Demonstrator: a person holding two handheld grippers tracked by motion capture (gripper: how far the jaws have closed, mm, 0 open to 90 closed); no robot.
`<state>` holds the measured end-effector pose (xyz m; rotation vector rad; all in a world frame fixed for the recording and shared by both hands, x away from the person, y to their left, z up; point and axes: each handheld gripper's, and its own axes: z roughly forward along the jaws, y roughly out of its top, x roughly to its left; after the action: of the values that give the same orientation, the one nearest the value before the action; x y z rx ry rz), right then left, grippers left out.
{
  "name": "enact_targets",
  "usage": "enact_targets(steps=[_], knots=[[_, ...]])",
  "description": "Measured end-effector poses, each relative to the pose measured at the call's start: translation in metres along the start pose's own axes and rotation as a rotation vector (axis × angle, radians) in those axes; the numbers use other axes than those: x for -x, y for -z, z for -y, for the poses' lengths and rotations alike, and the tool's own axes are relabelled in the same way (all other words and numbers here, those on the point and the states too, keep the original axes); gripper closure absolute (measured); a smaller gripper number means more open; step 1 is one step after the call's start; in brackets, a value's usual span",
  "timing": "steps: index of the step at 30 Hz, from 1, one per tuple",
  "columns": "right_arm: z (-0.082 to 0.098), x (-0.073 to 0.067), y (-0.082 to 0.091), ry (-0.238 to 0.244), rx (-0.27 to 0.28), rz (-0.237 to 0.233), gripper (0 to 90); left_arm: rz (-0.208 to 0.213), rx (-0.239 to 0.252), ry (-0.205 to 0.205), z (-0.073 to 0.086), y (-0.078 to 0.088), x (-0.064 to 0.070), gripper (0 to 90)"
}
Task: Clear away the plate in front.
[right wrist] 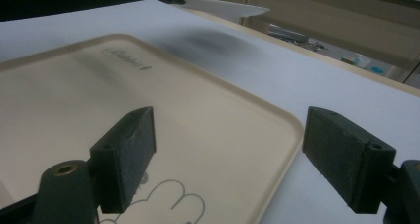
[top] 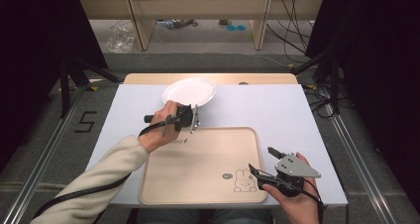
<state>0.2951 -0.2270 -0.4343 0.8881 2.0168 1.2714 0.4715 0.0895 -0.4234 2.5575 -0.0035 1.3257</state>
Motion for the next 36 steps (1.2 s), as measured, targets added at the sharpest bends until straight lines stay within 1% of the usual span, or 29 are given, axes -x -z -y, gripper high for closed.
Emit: enact_targets(steps=[3, 4, 5, 13, 16, 17, 19, 20, 21, 22, 26, 29, 36], knots=[[0.000, 0.000, 0.000, 0.001, 0.003, 0.001, 21.7, -0.006, 0.006, -0.007, 0.000, 0.003, 0.000, 87.5], [0.000, 0.000, 0.000, 0.001, 0.003, 0.001, 21.7, 0.002, 0.008, 0.002, 0.000, 0.004, 0.001, 87.5], [0.000, 0.000, 0.000, 0.001, 0.002, 0.001, 21.7, -0.004, 0.011, -0.001, 0.000, 0.005, 0.001, 87.5], [0.000, 0.000, 0.001, 0.001, -0.002, -0.001, 21.7, -0.007, 0.019, -0.006, -0.001, 0.013, 0.003, 87.5], [0.000, 0.000, 0.000, 0.001, 0.003, 0.001, 21.7, -0.010, 0.021, -0.010, -0.001, 0.016, 0.004, 87.5], [0.000, 0.000, 0.000, 0.001, 0.003, 0.003, 21.7, -0.013, 0.020, -0.018, -0.001, 0.017, 0.004, 87.5], [0.000, 0.000, 0.000, 0.001, -0.002, -0.001, 21.7, -0.016, 0.023, -0.018, -0.002, 0.019, 0.005, 87.5], [0.000, 0.000, 0.000, 0.002, -0.002, -0.001, 21.7, -0.012, 0.026, -0.012, -0.001, 0.020, 0.005, 87.5], [0.000, 0.000, 0.000, 0.001, -0.002, -0.002, 21.7, -0.015, 0.023, -0.024, -0.002, 0.021, 0.005, 87.5], [0.000, 0.000, 0.000, 0.001, -0.002, -0.002, 21.7, -0.015, 0.028, -0.014, -0.002, 0.022, 0.006, 87.5], [0.000, 0.000, 0.000, 0.001, 0.002, 0.004, 21.7, -0.017, 0.028, -0.021, -0.002, 0.026, 0.007, 87.5], [0.000, 0.000, 0.001, 0.002, -0.002, 0.000, 21.7, -0.019, 0.030, -0.029, -0.002, 0.029, 0.009, 87.5], [0.000, 0.000, 0.000, 0.001, -0.002, -0.001, 21.7, -0.022, 0.035, -0.030, -0.001, 0.033, 0.010, 87.5]])
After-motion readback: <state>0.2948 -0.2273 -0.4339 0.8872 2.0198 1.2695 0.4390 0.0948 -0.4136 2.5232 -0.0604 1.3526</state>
